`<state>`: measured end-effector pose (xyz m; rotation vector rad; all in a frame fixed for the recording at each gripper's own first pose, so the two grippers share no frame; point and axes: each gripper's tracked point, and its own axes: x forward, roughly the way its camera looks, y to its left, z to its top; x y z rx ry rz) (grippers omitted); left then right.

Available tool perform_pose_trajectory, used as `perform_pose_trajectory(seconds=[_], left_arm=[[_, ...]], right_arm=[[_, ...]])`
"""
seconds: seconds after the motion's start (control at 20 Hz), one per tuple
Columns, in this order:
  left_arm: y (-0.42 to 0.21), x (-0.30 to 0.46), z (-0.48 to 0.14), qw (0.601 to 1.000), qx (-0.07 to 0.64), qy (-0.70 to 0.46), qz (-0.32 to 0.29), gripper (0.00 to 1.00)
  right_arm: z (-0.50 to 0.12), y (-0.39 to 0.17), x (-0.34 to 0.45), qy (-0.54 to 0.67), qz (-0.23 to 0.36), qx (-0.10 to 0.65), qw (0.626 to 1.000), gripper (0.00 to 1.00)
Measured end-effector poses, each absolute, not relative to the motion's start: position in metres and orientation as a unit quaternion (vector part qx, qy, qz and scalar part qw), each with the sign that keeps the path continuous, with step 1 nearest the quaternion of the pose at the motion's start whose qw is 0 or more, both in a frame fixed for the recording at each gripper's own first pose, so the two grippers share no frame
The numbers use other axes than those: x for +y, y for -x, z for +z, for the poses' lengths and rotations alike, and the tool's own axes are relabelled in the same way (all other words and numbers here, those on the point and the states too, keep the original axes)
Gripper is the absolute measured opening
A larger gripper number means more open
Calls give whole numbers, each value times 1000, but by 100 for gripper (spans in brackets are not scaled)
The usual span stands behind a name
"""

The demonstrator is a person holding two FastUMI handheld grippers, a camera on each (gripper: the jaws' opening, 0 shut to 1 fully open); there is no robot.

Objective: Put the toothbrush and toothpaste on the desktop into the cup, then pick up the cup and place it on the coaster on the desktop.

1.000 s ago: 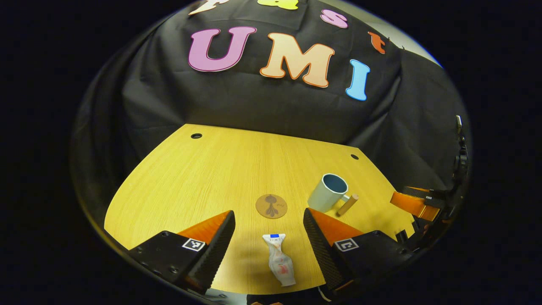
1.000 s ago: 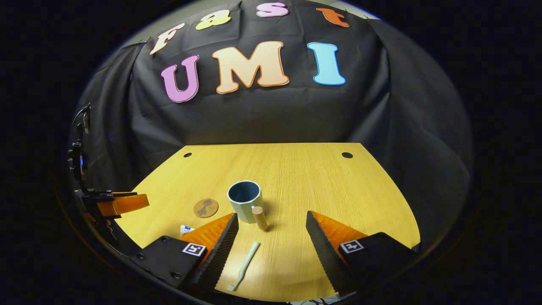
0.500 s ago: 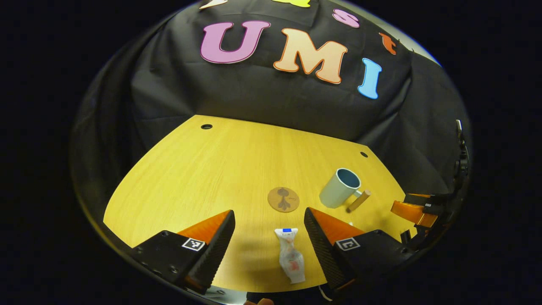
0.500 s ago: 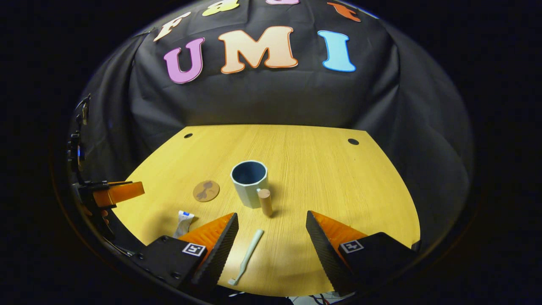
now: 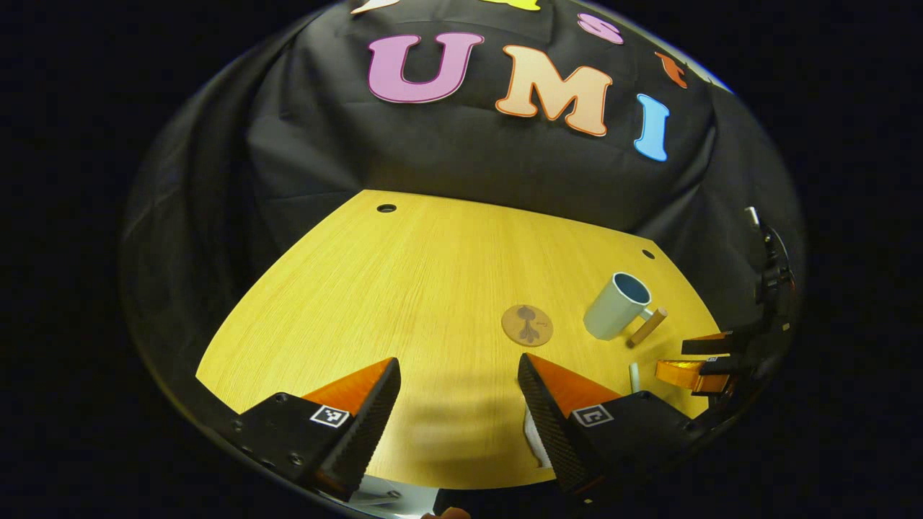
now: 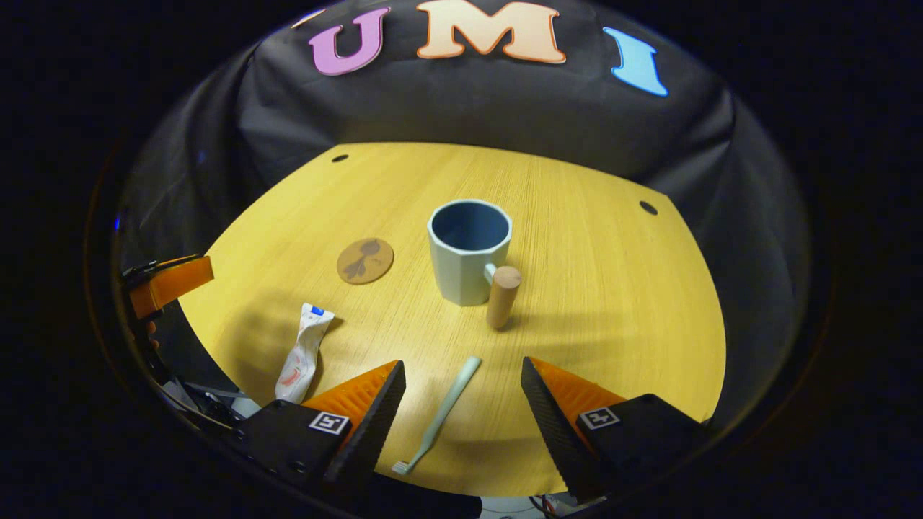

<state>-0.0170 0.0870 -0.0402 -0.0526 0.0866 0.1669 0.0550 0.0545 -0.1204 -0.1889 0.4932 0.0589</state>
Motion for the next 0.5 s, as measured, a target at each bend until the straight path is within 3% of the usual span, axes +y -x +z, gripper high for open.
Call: perform_pose_trajectory(seconds=[0.4, 0.5], left_arm=[[13, 96, -50, 995, 57, 17, 78, 96], [14, 97, -55, 995, 63, 23, 76, 95]], right_arm=[[-157, -79, 50, 60, -3, 341, 938, 99], [-163, -82, 48, 60, -12, 357, 932, 91]])
